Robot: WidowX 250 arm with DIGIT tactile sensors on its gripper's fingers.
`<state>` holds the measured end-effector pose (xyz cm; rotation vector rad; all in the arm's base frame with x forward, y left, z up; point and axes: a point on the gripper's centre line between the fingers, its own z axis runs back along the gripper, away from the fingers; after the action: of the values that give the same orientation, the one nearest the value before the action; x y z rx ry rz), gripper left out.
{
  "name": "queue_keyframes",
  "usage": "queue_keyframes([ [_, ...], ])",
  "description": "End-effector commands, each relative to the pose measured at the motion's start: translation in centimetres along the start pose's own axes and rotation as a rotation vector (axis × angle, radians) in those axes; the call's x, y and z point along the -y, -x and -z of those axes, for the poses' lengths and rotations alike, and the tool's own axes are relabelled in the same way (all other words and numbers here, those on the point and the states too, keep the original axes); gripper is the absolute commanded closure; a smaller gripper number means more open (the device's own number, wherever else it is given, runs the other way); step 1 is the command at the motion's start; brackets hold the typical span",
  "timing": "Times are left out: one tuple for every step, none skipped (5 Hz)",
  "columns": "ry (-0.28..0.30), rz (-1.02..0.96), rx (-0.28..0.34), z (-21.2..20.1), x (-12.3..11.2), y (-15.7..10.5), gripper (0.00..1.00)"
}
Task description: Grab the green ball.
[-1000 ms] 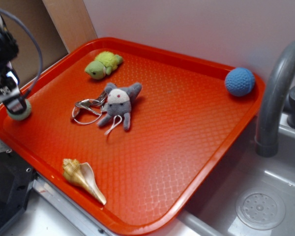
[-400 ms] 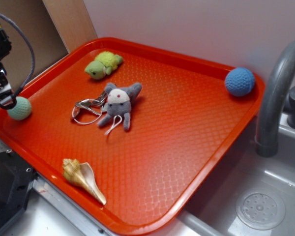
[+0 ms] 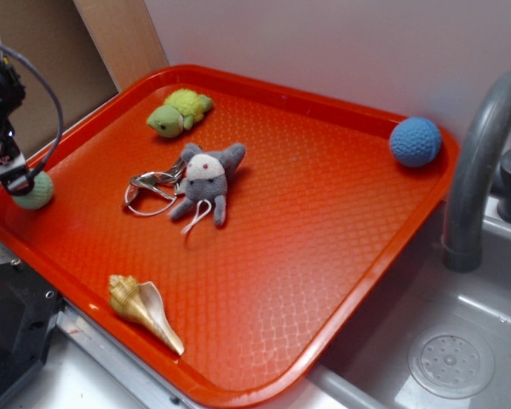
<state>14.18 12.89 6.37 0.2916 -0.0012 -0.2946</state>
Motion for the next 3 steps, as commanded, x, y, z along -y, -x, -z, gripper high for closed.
queue_keyframes([
  [0.077, 0.031, -0.040, 1.4, 2.1, 0.2, 0.00],
  [0.120, 0.063, -0.057, 1.6, 3.4, 0.1, 0.00],
  [0.139, 0.086, -0.084, 1.4, 4.2, 0.8, 0.00],
])
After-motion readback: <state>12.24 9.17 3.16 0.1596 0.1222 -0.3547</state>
